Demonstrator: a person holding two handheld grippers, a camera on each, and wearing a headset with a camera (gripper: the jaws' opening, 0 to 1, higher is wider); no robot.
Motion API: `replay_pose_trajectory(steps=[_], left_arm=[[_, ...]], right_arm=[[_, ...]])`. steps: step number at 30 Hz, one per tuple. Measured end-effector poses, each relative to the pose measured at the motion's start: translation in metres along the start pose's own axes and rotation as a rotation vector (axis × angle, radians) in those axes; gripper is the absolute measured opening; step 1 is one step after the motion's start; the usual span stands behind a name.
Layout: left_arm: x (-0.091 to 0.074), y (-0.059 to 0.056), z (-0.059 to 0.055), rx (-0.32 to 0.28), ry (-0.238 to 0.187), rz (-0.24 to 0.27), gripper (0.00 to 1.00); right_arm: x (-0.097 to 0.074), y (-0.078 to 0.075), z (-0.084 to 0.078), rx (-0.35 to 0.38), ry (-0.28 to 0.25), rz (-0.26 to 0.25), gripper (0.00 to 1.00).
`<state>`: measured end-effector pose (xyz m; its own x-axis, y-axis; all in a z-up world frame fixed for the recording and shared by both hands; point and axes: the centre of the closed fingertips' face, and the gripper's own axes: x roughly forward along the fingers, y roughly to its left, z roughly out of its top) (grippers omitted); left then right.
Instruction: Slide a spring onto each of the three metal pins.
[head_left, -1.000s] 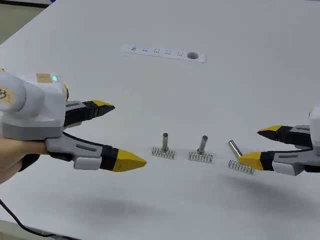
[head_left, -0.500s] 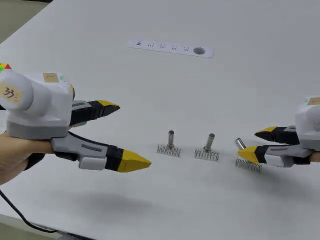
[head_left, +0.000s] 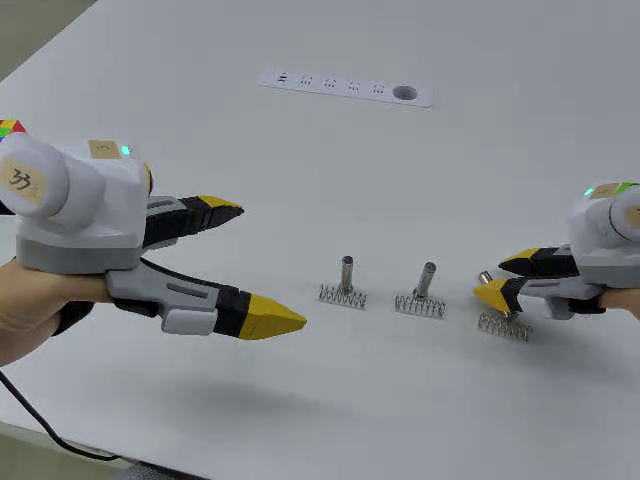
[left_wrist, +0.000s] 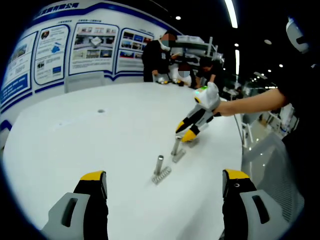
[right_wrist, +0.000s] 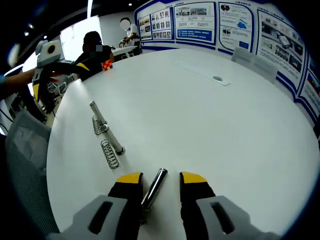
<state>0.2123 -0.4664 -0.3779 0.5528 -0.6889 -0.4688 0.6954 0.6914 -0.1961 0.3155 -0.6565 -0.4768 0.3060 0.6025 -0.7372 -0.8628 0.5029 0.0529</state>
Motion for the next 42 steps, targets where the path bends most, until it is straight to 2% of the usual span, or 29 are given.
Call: replay_pose_trajectory(steps=[6,9,13,18,25,29,42], left_arm=[[-0.0001,-0.0008,-0.0016,-0.002,0.002,-0.004,0.98],[-0.0005,0.0008,-0.0011,-0.002,-0.001,0.002,0.97],[-0.0011,0.0032,0.0013,0.000,-0.012,0.013,0.97],[0.0000,0.0030,0.0015,-0.002,-0.013,0.013,0.97],[0.0024,-0.0004,0.0009,-0.002,-0.013,0.006,0.96],[0.0027,-0.0010,0.0004,-0.002,-0.012,0.006,0.96],[-0.0017,0.0019,0.0015,-0.005,-0.021,0.021,0.96]], right_arm=[[0.0033,-0.0004,-0.0025,0.016,0.019,-0.010,0.26],[0.0046,0.0014,-0.0041,0.001,0.037,-0.014,0.25],[0.0030,0.0004,-0.0043,-0.067,0.061,-0.030,0.24],[0.0031,0.0040,-0.0038,-0.066,0.067,-0.013,0.20],[0.0040,0.0031,-0.0045,-0.062,0.079,-0.013,0.20],[0.0043,0.0020,-0.0048,-0.024,0.078,-0.031,0.19],[0.0075,0.0020,-0.0038,0.013,0.081,-0.055,0.11]])
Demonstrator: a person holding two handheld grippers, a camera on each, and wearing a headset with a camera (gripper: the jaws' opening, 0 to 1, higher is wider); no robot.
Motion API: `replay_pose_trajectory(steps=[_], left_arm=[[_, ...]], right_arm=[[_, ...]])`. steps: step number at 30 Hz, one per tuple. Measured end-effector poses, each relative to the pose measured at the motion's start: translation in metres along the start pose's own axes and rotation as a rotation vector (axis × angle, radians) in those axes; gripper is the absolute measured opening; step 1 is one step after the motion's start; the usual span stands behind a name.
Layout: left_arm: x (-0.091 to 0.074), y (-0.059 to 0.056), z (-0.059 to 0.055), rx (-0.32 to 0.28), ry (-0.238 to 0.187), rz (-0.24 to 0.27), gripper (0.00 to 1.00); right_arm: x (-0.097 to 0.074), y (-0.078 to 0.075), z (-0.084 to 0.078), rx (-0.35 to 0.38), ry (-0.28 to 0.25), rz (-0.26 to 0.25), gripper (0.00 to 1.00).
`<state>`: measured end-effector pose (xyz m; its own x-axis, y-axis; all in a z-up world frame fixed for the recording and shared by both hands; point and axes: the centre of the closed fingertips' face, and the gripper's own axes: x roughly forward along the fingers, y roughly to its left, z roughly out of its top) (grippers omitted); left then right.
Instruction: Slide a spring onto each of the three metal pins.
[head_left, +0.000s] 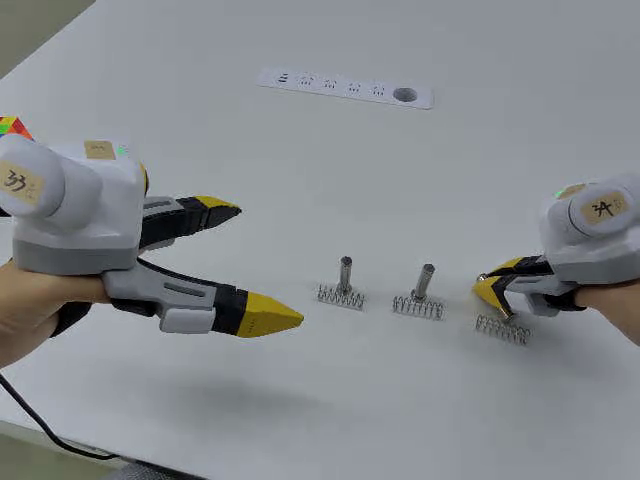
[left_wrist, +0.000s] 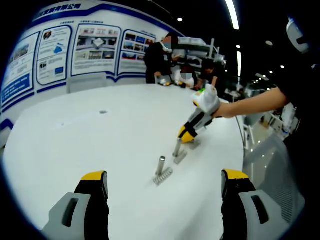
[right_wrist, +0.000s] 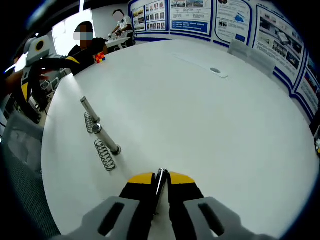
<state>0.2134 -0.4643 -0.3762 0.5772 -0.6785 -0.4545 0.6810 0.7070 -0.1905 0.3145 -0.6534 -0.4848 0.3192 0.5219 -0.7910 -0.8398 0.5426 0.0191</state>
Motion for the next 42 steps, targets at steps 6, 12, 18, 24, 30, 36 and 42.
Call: replay_pose_trajectory(steps=[6,12,18,24,30,36,42], left_arm=[[0.000,-0.001,-0.001,0.001,0.003,-0.001,0.96],[-0.001,-0.001,0.000,0.002,-0.001,0.002,0.96],[-0.004,-0.003,-0.002,0.004,0.007,0.007,0.96],[-0.007,-0.003,0.001,-0.003,-0.009,0.014,0.95],[-0.007,-0.004,0.004,0.013,-0.012,0.025,0.94],[-0.007,-0.008,0.010,0.007,-0.029,0.021,0.94],[-0.007,-0.008,0.011,0.016,-0.025,0.023,0.94]], right_arm=[[0.000,0.002,0.001,0.014,0.002,-0.003,0.09],[0.001,0.000,0.001,0.055,0.001,-0.009,0.09],[0.001,0.000,0.001,0.043,-0.005,-0.005,0.08],[-0.004,0.000,0.005,0.033,-0.039,-0.010,0.08],[-0.013,0.000,0.012,0.024,-0.084,-0.012,0.08],[-0.023,0.000,0.014,0.015,-0.128,-0.011,0.08],[-0.029,-0.002,0.013,0.005,-0.159,-0.012,0.08]])
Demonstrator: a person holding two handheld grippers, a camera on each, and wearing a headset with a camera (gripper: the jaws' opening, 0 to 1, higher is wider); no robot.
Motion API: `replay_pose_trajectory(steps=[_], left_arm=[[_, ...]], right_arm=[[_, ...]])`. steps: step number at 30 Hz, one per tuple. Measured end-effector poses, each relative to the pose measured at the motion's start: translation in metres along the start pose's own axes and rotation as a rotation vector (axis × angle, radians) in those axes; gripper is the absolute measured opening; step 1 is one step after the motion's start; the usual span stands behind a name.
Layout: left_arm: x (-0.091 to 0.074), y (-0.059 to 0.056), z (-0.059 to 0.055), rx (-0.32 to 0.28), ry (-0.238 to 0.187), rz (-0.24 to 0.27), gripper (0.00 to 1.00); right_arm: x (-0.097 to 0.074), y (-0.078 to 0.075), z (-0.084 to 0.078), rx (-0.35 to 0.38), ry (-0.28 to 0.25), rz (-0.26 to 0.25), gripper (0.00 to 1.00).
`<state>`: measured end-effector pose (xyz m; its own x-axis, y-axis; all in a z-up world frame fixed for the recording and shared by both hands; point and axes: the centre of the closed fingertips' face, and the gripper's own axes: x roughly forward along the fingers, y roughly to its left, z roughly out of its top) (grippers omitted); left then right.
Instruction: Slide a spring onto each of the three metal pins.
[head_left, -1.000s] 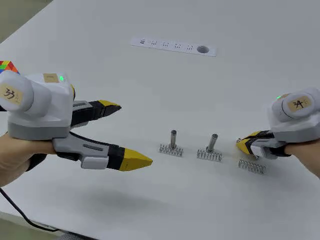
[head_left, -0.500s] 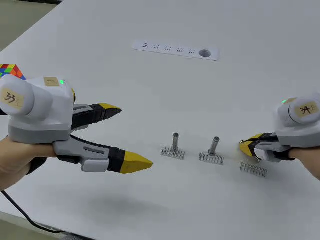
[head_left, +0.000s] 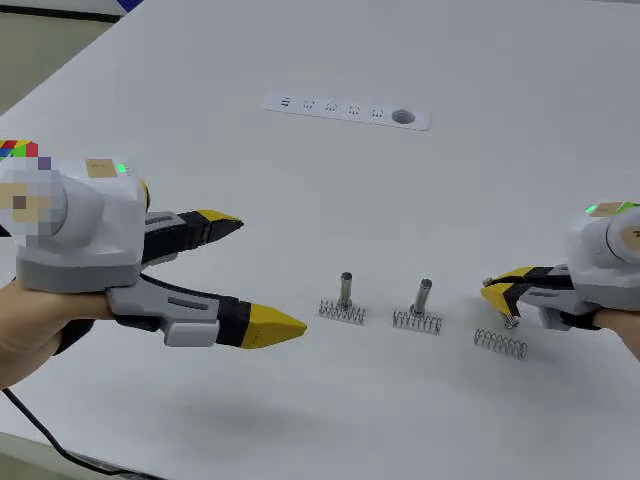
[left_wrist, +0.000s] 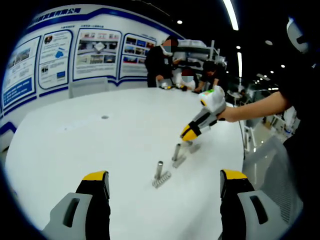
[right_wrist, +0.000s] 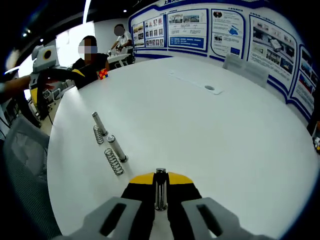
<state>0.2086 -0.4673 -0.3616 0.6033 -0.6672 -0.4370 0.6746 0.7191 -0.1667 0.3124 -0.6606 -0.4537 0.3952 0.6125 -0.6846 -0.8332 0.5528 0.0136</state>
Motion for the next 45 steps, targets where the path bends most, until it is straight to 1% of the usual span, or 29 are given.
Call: replay_pose_trajectory(steps=[3,6,8,9,11,14,19,21,25,29,35,38,41,45], left_arm=[[0.000,-0.001,0.001,0.001,-0.002,0.001,0.94],[0.000,-0.004,0.003,0.003,-0.007,-0.003,0.94],[0.000,-0.006,0.005,0.000,-0.012,-0.008,0.94],[0.000,-0.007,0.006,0.002,-0.011,-0.009,0.94],[0.000,-0.008,0.005,0.009,-0.002,-0.009,0.94],[0.000,-0.011,0.007,0.013,-0.002,-0.011,0.94],[0.000,-0.013,0.009,0.022,0.005,-0.013,0.94],[0.000,-0.016,0.011,0.026,0.005,-0.015,0.94],[0.000,-0.017,0.013,0.032,0.007,-0.015,0.94],[-0.001,-0.019,0.014,0.037,0.009,-0.016,0.94],[-0.002,-0.021,0.012,0.039,0.012,-0.012,0.94],[-0.003,-0.021,0.011,0.036,0.012,-0.009,0.94],[-0.004,-0.020,0.010,0.035,0.016,-0.004,0.94],[-0.005,-0.020,0.010,0.032,0.012,-0.005,0.94]], right_arm=[[-0.003,0.000,0.000,0.003,-0.015,0.002,0.08],[-0.006,0.001,0.000,-0.020,-0.026,0.000,0.08],[-0.008,0.000,-0.001,-0.018,-0.031,0.000,0.08],[-0.009,0.001,0.000,-0.014,-0.044,0.005,0.08],[-0.011,0.001,0.000,-0.011,-0.053,0.002,0.08],[-0.014,0.004,0.002,-0.017,-0.073,0.004,0.08],[-0.019,0.006,0.002,-0.032,-0.088,0.004,0.08],[-0.019,0.006,0.001,-0.030,-0.094,0.003,0.08],[-0.021,0.008,0.001,-0.042,-0.114,0.005,0.08],[-0.021,0.011,-0.001,-0.043,-0.136,0.018,0.08],[-0.021,0.011,-0.001,-0.071,-0.136,0.018,0.09],[-0.022,0.013,-0.001,-0.093,-0.141,0.006,0.09],[-0.023,0.012,-0.002,-0.089,-0.144,0.000,0.09],[-0.025,0.009,-0.004,-0.065,-0.150,-0.003,0.09]])
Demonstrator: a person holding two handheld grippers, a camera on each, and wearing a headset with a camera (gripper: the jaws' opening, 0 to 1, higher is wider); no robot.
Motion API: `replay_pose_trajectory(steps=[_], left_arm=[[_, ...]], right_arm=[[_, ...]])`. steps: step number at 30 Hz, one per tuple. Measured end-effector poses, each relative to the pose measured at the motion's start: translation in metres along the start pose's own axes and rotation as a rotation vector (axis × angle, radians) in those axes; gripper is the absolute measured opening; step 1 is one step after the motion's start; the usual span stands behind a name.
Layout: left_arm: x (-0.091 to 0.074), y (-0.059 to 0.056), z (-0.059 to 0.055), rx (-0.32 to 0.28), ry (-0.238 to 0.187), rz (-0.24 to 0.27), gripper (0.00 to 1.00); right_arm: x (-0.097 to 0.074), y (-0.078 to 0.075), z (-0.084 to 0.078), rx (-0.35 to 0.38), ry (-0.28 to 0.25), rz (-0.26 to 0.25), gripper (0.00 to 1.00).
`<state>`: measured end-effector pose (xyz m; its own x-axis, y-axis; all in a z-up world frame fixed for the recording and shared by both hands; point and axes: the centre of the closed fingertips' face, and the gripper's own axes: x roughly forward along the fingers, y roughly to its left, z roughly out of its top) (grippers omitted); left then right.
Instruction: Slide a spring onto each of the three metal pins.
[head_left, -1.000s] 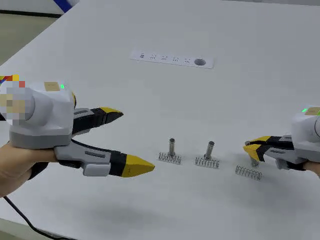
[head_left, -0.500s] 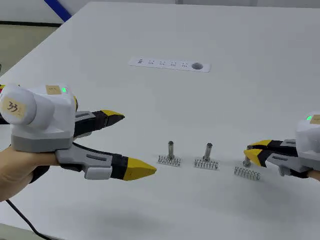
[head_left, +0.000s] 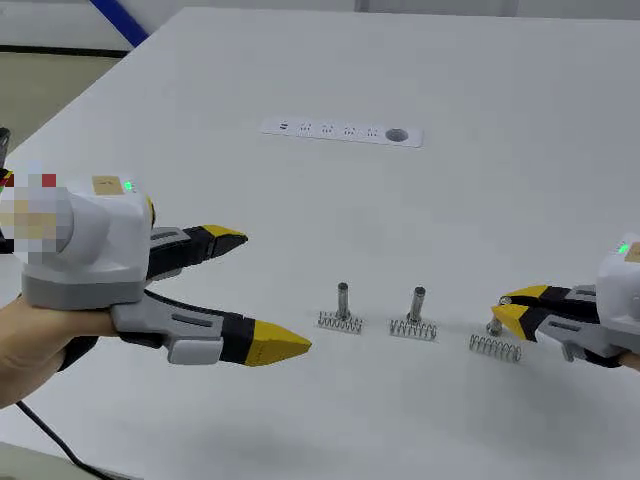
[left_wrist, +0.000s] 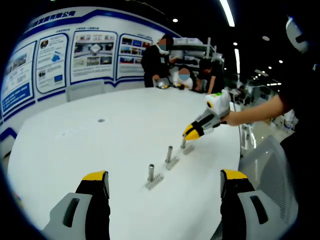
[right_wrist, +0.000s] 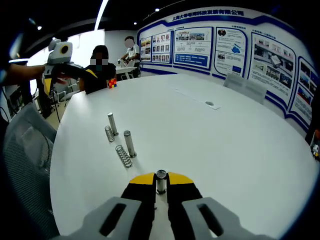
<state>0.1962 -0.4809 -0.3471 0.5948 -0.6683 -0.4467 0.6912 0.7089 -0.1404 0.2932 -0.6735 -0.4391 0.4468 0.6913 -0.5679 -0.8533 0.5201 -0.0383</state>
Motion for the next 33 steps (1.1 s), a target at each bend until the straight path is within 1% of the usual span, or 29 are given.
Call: replay_pose_trajectory(steps=[2,5,13,19,24,29,33], left_arm=[[0.000,0.000,0.000,-0.001,-0.001,0.000,0.94],[0.001,-0.001,0.000,0.000,0.001,0.001,0.94],[0.001,0.000,-0.001,0.001,0.006,0.004,0.94],[0.001,0.000,-0.002,-0.001,0.007,0.006,0.94],[0.002,-0.002,-0.002,-0.001,0.007,-0.002,0.94],[0.003,-0.003,-0.002,-0.003,0.008,-0.006,0.94],[0.004,-0.003,-0.004,-0.005,0.011,-0.008,0.94]], right_arm=[[-0.001,0.000,-0.001,0.023,-0.005,0.007,0.09],[-0.001,0.000,-0.001,0.035,-0.009,0.008,0.09],[0.000,0.001,-0.007,0.041,0.005,0.021,0.09],[-0.003,0.000,-0.006,0.057,-0.009,0.029,0.11],[-0.008,0.000,-0.008,0.065,-0.017,0.035,0.14],[-0.012,0.001,-0.012,0.077,-0.025,0.056,0.17],[-0.014,0.008,-0.021,0.070,-0.016,0.103,0.19]])
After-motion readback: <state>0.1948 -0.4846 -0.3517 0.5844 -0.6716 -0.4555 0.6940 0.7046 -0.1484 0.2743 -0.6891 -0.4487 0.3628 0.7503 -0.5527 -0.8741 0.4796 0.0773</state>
